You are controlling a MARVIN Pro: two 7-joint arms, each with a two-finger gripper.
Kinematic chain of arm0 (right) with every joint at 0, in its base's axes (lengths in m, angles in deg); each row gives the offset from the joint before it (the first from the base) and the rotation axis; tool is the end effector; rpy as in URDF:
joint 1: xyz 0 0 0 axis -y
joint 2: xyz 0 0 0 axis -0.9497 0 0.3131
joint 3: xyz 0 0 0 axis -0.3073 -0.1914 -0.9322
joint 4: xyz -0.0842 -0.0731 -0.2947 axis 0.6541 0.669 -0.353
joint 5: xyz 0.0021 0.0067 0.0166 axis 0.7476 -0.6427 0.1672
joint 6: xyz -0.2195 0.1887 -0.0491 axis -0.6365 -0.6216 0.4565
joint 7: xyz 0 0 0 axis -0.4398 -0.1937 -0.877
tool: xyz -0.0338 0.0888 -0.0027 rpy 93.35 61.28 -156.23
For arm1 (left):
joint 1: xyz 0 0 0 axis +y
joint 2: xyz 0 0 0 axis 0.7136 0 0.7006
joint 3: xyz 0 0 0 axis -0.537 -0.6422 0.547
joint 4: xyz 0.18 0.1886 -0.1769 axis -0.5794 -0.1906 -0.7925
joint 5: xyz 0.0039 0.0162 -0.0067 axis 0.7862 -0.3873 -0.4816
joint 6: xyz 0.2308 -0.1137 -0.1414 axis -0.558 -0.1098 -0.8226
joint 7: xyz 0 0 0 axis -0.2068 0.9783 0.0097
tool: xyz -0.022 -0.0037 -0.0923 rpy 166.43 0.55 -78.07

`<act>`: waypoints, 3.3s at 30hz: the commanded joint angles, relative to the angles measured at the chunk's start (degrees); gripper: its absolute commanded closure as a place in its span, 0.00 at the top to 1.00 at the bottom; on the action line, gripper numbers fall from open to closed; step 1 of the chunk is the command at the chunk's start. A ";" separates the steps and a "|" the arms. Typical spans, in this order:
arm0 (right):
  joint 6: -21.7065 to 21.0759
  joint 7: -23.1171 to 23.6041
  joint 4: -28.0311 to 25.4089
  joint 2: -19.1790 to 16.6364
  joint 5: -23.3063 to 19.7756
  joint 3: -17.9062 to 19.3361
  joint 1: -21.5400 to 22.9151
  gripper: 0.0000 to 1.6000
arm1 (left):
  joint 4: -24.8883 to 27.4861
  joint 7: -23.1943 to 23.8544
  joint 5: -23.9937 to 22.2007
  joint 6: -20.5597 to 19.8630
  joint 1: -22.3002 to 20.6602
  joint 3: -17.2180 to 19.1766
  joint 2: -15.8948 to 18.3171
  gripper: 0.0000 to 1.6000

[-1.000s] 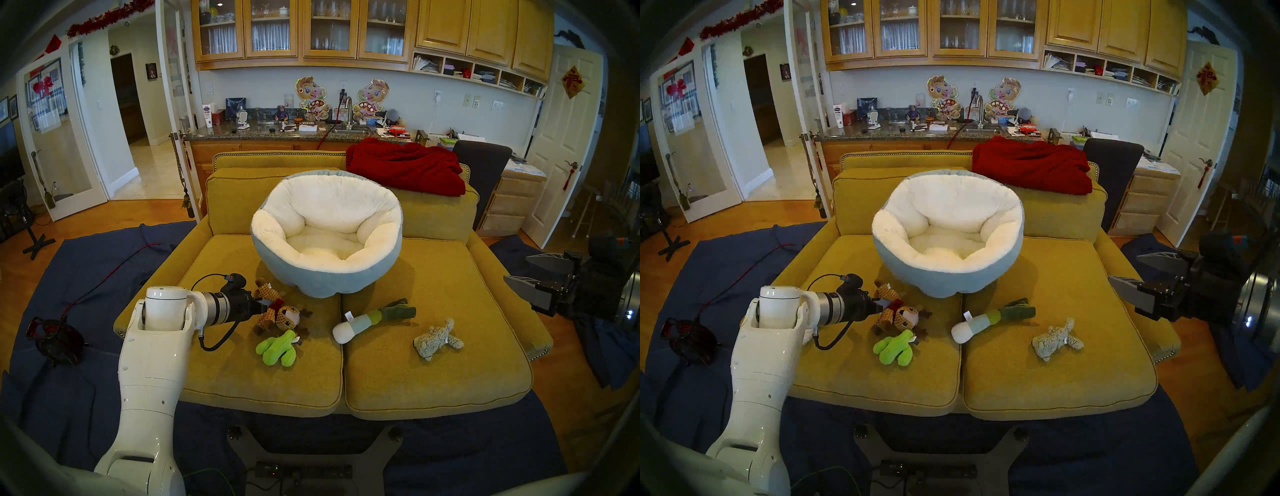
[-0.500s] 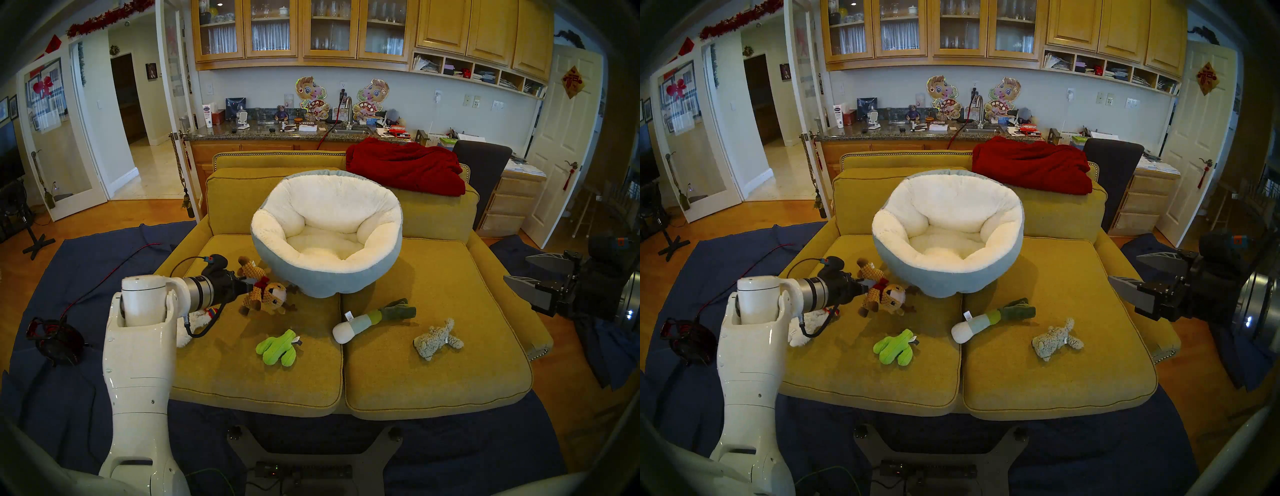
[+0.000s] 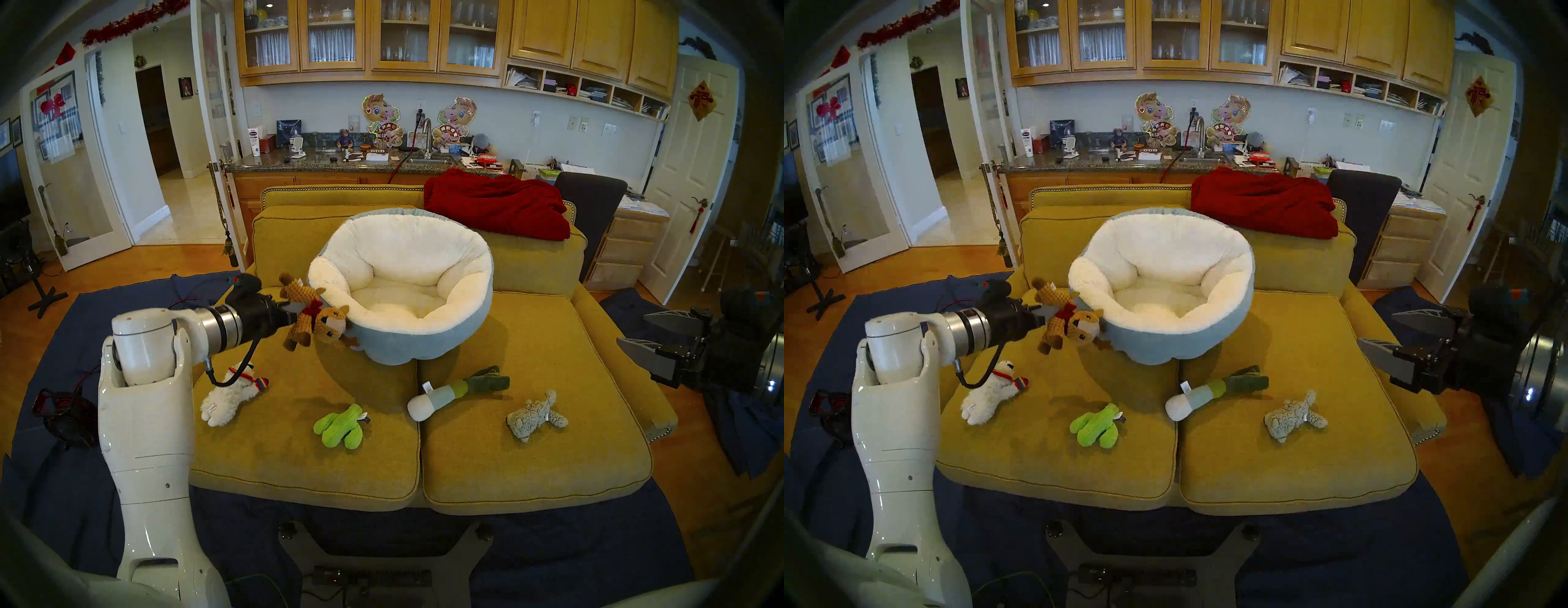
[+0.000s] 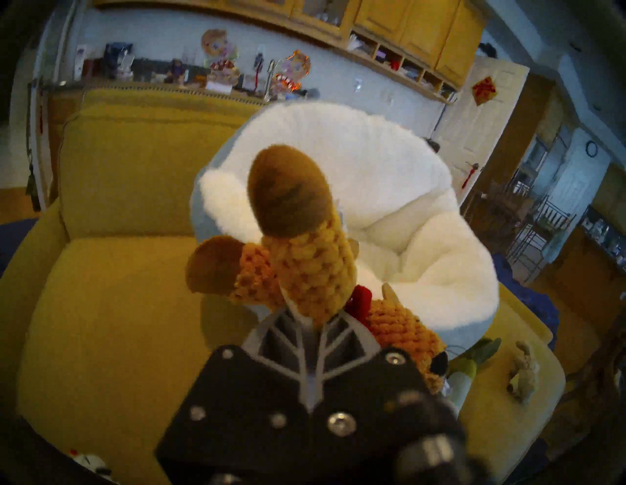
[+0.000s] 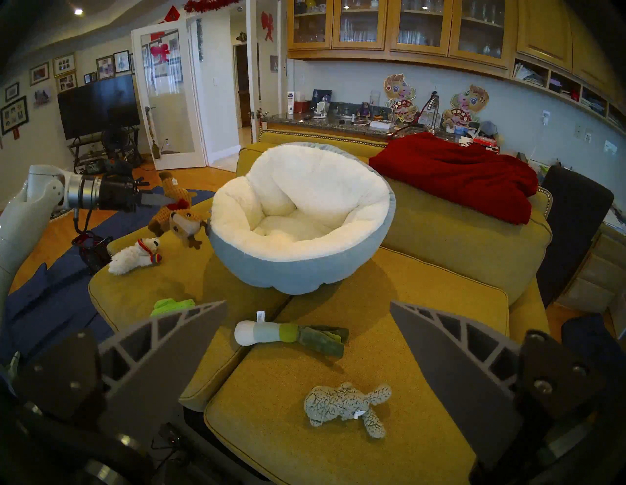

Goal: Put toys into dog bed

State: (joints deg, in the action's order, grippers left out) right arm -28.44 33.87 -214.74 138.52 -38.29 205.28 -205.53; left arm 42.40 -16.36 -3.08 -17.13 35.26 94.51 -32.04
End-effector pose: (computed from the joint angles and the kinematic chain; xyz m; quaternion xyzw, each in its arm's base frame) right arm 0.1383 -0.1903 -0.0696 -0.8037 -0.2210 -0.5371 0.1290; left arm 0.3975 0.0833 -0.2133 0.8005 -0.1299 0.5365 0.2336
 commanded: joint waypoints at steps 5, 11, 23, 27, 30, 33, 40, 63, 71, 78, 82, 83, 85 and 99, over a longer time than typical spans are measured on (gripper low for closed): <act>0.04 -0.05 0.00 -0.07 0.05 0.36 0.15 1.00 | 3.73 -4.45 -0.88 0.79 -7.83 -7.44 -1.81 0.00; 0.05 -0.06 0.00 -0.05 0.05 0.26 0.14 1.00 | 0.52 -8.51 -0.17 2.27 -10.32 -11.26 -3.88 0.00; 0.05 -0.07 0.02 -0.03 0.04 0.00 0.14 1.00 | -7.56 -14.74 0.48 4.17 -15.69 -14.81 -5.91 0.00; 0.06 -0.07 0.02 -0.02 0.04 -0.09 0.14 1.00 | -9.45 -16.15 0.65 4.81 -16.70 -15.10 -5.94 0.00; 0.06 -0.07 0.02 -0.02 0.04 -0.15 0.14 1.00 | -10.70 -17.00 0.76 5.09 -17.68 -15.16 -5.97 0.00; 0.06 -0.07 0.03 -0.01 0.04 -0.22 0.13 1.00 | -12.06 -17.88 0.95 5.50 -18.74 -15.17 -5.90 0.00; 0.06 -0.07 0.03 0.00 0.04 -0.37 0.13 1.00 | -15.91 -20.22 1.63 6.29 -21.34 -15.39 -6.08 0.00; 0.07 -0.09 0.05 0.04 0.06 -0.74 0.17 1.00 | -28.02 -27.35 3.89 9.40 -29.18 -16.95 -8.69 0.00; 0.08 -0.10 0.06 0.04 0.06 -0.79 0.19 1.00 | -30.05 -29.24 3.50 11.22 -30.28 -16.58 -9.64 0.00; 0.09 -0.12 0.06 0.04 0.07 -0.75 0.22 1.00 | -34.56 -30.50 2.96 12.58 -33.43 -15.96 -10.14 0.00; 0.11 -0.13 0.06 0.04 0.08 -0.72 0.24 1.00 | -37.34 -31.10 2.59 13.46 -34.96 -15.58 -10.43 0.27; 0.11 -0.13 0.06 0.04 0.08 -0.72 0.25 1.00 | -38.56 -31.23 2.55 13.37 -36.18 -15.48 -10.47 0.73; 0.11 -0.13 0.06 0.04 0.09 -0.71 0.25 1.00 | -39.10 -31.46 2.35 14.03 -35.87 -15.29 -10.58 1.00; 0.13 -0.16 0.05 0.01 0.14 -0.22 0.36 1.00 | -45.65 -29.52 0.48 18.39 -39.61 -15.54 -10.53 1.00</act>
State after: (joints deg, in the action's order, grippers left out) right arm -28.44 33.86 -214.71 138.64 -38.28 204.15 -205.51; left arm -3.37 -48.44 -1.40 -2.28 1.30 79.84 -42.67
